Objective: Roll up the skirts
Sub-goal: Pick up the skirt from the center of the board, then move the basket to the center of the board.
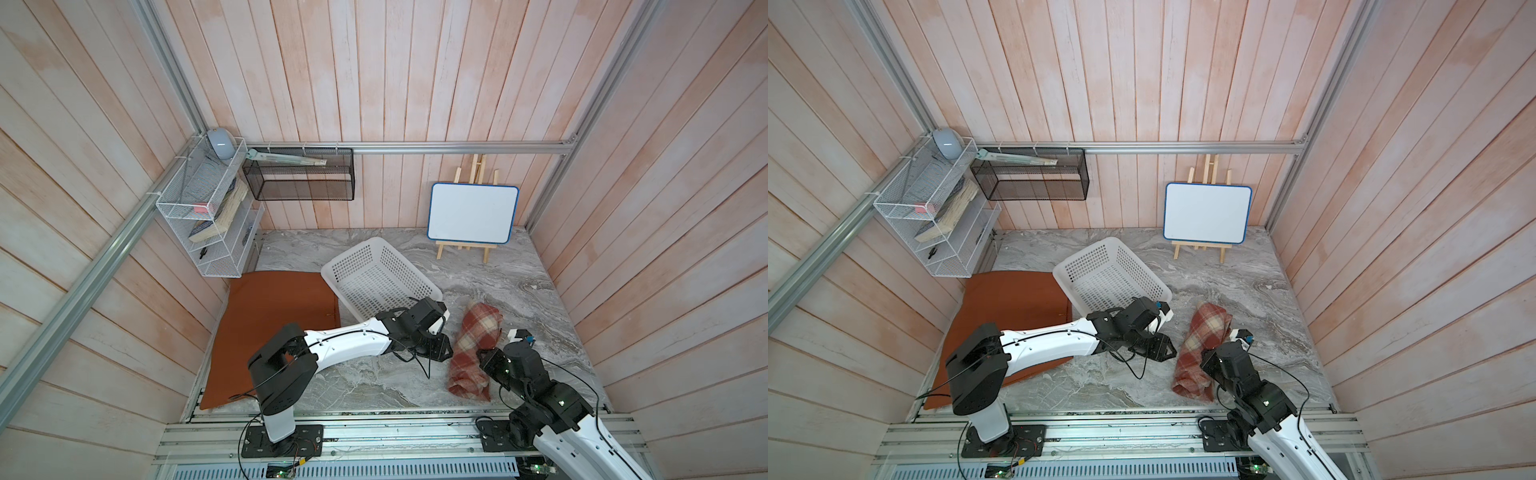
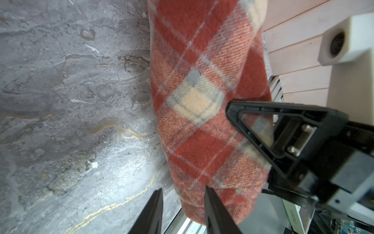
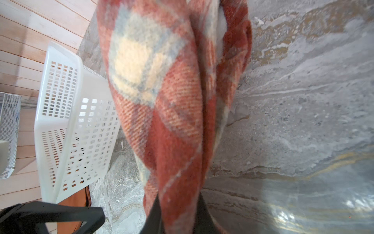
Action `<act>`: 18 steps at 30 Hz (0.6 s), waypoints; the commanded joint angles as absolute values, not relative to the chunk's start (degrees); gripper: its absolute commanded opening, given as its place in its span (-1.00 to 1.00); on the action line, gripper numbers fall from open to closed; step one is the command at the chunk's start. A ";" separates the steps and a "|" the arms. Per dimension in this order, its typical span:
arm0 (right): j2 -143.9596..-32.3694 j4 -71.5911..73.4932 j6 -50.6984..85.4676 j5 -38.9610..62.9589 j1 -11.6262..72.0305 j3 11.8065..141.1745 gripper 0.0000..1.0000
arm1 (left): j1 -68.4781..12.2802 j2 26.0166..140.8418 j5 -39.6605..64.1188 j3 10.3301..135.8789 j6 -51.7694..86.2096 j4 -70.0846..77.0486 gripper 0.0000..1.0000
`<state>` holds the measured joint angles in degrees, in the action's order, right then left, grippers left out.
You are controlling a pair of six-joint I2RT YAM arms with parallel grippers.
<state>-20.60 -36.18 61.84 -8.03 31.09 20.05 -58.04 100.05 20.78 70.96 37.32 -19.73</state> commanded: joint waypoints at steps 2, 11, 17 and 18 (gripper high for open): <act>-22.27 -32.63 58.01 -9.94 31.54 25.64 -1.00 | -47.17 89.60 20.44 67.89 37.23 -19.26 -0.34; -33.17 -19.01 52.58 -5.60 31.79 34.35 -1.00 | -24.97 84.59 17.15 70.56 31.73 -18.96 -0.55; -47.92 -5.19 50.02 -4.64 35.12 40.28 -1.00 | -16.97 93.16 4.57 74.40 27.40 -15.63 -0.98; -50.40 -3.53 49.31 -4.55 35.34 41.61 -1.00 | -15.26 94.85 3.83 74.74 27.84 -14.33 -1.00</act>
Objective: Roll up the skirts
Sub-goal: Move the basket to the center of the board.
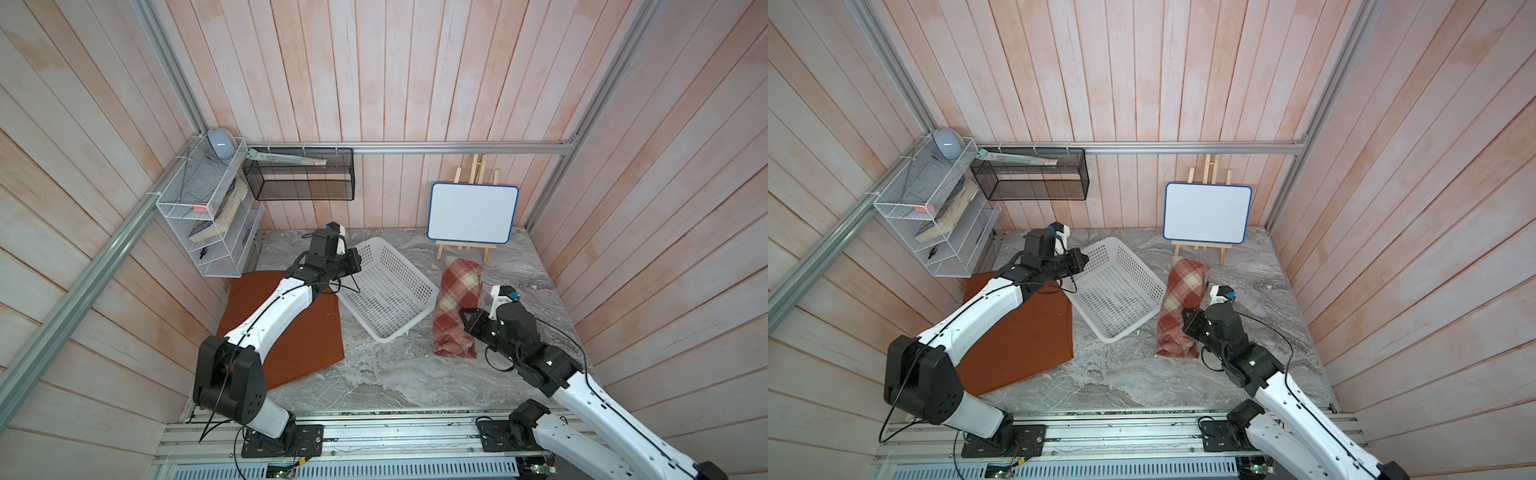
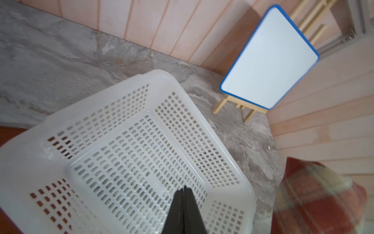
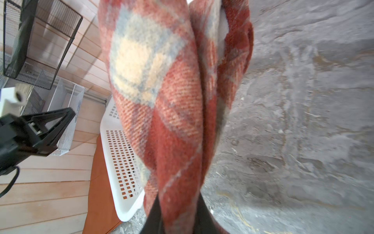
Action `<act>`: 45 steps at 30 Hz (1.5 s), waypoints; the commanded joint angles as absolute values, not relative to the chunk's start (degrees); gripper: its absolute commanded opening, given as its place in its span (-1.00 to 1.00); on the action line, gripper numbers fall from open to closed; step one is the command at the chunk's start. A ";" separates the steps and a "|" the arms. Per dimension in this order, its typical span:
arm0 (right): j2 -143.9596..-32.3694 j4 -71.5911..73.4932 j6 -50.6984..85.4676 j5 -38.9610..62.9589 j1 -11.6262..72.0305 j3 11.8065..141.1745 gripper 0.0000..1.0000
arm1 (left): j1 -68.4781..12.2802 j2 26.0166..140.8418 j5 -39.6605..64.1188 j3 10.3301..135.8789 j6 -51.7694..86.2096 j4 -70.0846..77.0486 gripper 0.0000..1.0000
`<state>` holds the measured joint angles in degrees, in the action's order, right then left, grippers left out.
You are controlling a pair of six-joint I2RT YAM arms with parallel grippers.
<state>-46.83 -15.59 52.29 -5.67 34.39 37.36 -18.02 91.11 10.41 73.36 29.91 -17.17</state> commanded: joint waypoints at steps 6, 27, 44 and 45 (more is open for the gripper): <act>-62.95 3.89 46.39 -1.70 35.68 47.31 -1.00 | -8.36 106.54 5.32 82.64 30.23 -10.55 -1.00; -70.72 10.57 42.98 0.86 32.10 51.50 -1.00 | -5.05 129.76 18.20 105.81 25.86 -20.89 -1.00; -63.95 6.57 41.46 3.22 26.10 49.23 -1.00 | -11.81 108.82 21.54 71.37 28.87 -10.00 -1.00; -63.31 5.82 41.65 3.21 25.64 48.85 -1.00 | -13.15 107.41 22.24 69.53 29.42 -9.12 -1.00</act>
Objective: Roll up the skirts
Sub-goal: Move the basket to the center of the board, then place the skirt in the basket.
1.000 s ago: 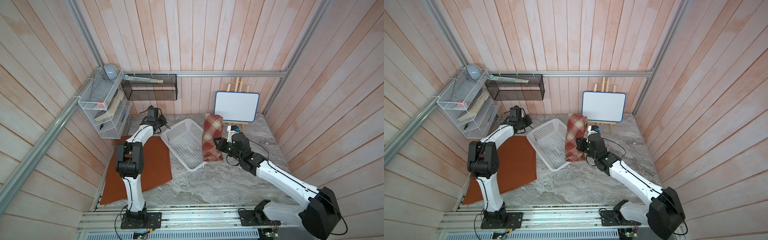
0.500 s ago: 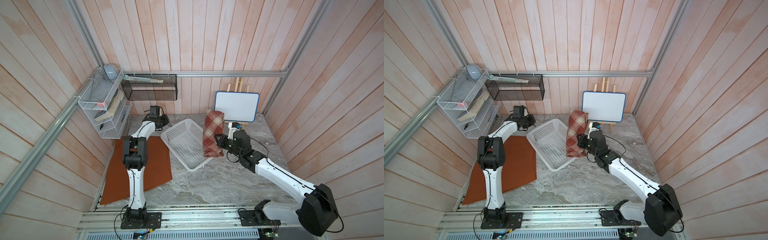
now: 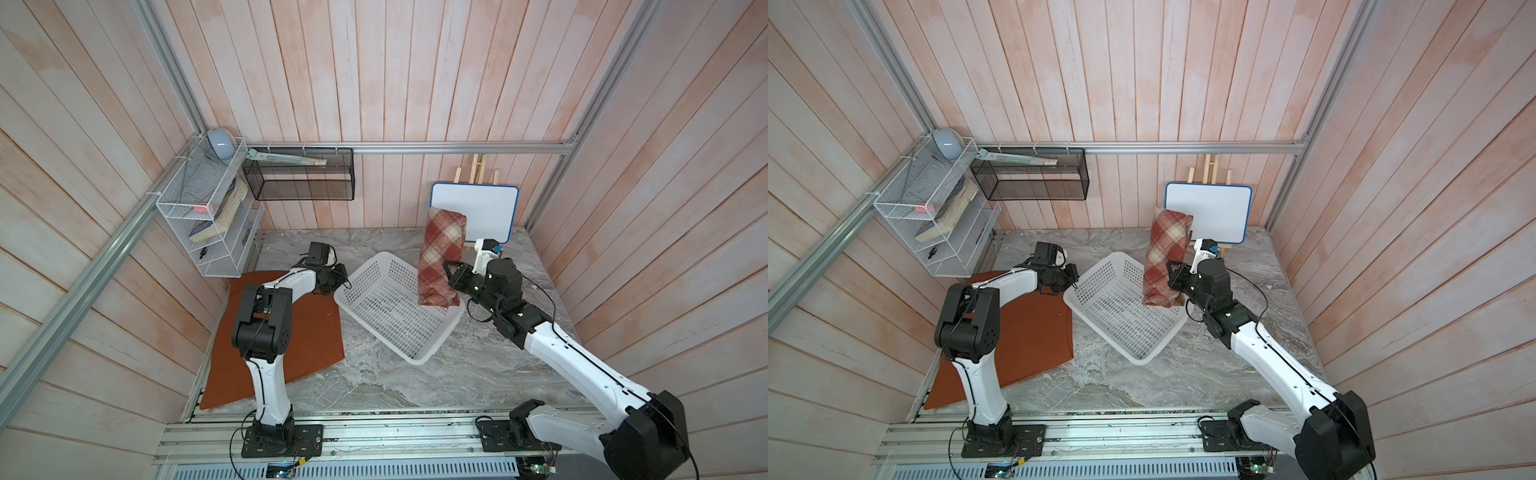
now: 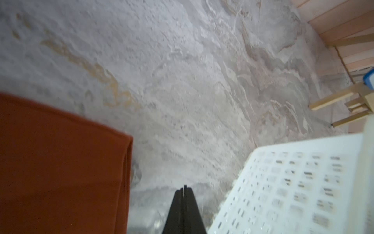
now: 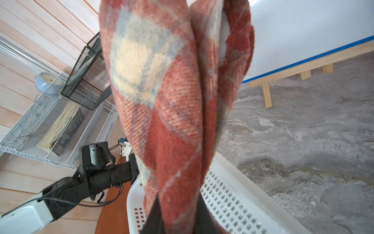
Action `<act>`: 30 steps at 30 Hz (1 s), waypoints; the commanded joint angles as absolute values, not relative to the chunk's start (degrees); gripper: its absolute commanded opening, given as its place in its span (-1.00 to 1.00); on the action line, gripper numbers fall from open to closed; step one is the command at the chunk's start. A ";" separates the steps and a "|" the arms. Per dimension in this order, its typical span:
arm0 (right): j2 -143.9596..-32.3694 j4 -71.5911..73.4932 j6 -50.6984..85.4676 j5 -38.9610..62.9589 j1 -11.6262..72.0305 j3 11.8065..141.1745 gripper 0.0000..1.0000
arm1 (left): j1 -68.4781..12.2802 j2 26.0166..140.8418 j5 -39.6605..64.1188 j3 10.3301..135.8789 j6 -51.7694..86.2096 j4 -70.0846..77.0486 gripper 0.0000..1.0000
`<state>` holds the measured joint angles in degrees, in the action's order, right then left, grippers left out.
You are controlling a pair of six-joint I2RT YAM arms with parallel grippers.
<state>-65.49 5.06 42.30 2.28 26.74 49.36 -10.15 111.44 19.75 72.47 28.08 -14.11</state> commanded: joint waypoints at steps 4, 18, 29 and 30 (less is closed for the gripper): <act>-60.10 2.69 43.51 3.33 24.26 46.93 -1.00 | -18.98 101.78 21.78 60.81 33.27 -4.79 -1.00; -55.51 -0.94 51.01 4.99 25.16 40.67 -1.00 | -34.53 89.32 16.74 43.41 43.39 4.68 -1.00; -53.44 6.50 67.90 3.64 33.05 26.37 -1.00 | -44.69 94.04 18.16 40.85 50.01 15.43 -1.00; -53.37 6.21 68.49 3.80 33.26 25.83 -1.00 | -44.82 94.04 18.08 40.57 50.33 15.41 -1.00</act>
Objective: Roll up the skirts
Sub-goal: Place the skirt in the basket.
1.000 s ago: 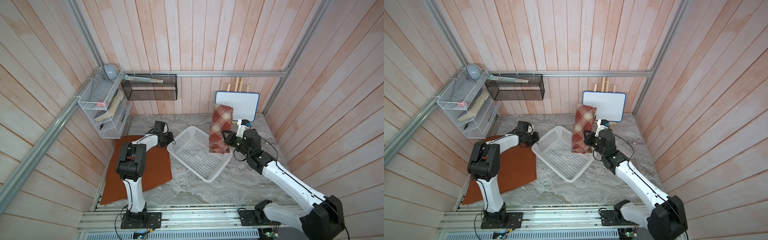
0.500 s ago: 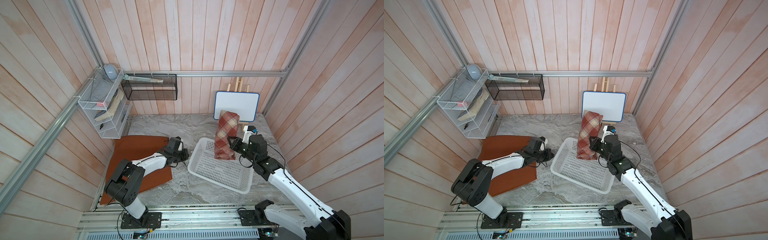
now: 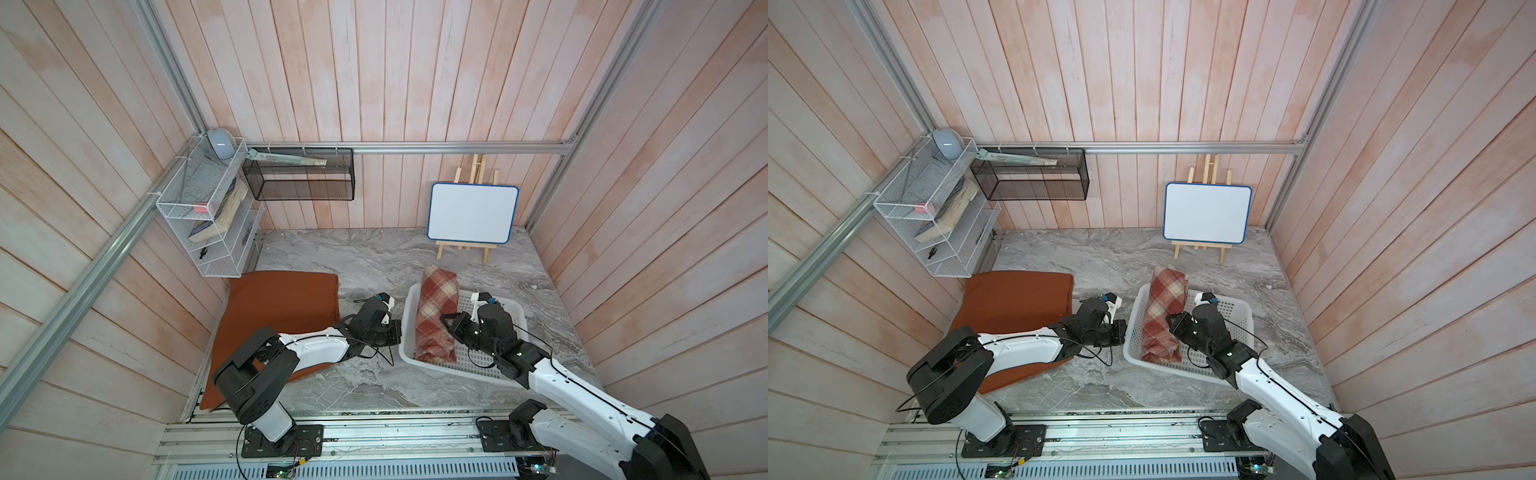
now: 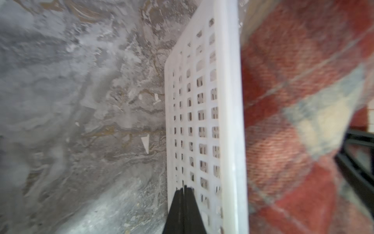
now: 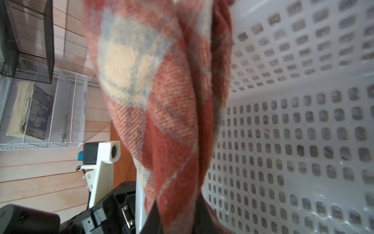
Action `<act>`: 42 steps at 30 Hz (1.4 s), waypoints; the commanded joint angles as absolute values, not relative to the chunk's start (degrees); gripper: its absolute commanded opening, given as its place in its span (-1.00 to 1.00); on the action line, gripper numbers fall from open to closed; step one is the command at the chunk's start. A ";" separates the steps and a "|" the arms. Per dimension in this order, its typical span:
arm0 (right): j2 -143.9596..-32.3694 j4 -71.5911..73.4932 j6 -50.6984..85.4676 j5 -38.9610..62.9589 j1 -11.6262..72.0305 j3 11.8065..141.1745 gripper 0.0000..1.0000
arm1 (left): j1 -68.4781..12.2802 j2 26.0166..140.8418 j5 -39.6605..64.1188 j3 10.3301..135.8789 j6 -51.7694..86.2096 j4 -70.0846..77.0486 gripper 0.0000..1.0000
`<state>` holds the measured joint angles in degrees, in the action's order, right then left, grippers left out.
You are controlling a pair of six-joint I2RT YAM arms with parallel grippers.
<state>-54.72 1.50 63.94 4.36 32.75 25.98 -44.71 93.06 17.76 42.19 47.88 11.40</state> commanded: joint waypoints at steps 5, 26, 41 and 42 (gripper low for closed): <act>-52.22 3.22 71.19 3.35 33.49 23.07 -1.00 | -44.82 92.81 17.09 40.60 49.63 15.82 -1.00; -68.48 3.27 62.43 2.60 34.35 23.26 -1.00 | -45.28 94.92 17.29 47.16 46.56 12.83 -1.00; -67.30 -6.51 55.72 0.69 34.83 27.73 -0.13 | -45.28 94.13 17.67 48.25 46.13 11.52 -1.00; -66.09 -8.42 54.65 -0.44 34.89 28.74 -0.03 | -45.26 93.98 17.84 48.27 46.17 11.50 -1.00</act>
